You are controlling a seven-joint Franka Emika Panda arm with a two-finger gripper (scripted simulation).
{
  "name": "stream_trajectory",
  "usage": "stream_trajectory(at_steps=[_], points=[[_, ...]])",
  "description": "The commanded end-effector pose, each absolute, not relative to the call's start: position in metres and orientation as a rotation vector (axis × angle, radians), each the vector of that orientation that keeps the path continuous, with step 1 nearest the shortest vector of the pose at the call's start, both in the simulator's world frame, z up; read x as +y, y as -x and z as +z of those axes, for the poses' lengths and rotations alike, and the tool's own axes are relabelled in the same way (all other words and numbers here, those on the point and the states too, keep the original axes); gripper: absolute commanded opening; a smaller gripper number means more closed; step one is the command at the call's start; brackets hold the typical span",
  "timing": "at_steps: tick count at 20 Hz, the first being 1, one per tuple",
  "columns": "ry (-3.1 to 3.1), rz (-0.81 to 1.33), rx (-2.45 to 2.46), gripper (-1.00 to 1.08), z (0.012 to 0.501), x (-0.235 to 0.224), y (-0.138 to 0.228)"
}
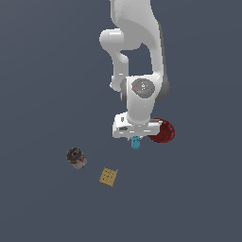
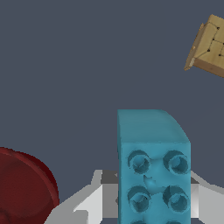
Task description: Pick up a designated object from a clutter of objects.
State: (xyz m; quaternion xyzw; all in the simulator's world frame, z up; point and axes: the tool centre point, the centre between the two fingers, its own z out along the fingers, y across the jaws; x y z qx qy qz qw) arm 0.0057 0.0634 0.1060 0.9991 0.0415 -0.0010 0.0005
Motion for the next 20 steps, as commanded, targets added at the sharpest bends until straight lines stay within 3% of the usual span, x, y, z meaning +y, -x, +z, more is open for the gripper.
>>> stream_trajectory(at_steps=[1,20], points=[[-3.138,0.0,0.131,-1.0,0.131,0.074,-0.001],[-3.137,0.0,0.132,-1.0,0.333,0.162,0.035]])
